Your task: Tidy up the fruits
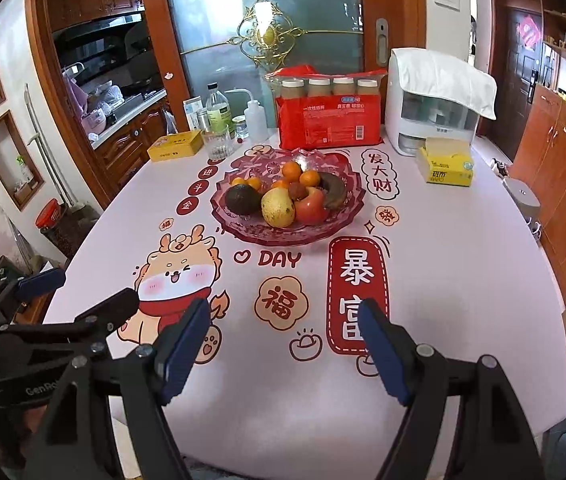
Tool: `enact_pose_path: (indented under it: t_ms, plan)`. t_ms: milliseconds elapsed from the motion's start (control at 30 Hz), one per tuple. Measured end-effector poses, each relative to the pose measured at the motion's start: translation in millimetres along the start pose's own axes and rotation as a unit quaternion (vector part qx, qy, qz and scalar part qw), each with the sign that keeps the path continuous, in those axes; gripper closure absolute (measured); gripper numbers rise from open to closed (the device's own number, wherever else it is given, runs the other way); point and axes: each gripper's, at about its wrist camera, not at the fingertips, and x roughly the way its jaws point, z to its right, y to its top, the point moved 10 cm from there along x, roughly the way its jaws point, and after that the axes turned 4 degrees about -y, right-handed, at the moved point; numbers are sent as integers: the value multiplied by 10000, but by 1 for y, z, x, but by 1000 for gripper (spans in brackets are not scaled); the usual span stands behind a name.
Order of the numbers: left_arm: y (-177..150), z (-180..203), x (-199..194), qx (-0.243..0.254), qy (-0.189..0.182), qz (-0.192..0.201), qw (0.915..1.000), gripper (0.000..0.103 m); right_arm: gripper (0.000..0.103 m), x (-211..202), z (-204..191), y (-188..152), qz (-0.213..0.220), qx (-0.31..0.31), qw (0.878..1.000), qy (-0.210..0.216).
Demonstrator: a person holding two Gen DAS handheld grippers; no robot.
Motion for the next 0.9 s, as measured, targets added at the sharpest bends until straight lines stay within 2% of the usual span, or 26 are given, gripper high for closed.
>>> enact_pose_path:
  t_ms: [900]
  plan:
    - [0,-1,-2,51,3,42,10000,3,26,0,-1,-3,-22,74,10000,40]
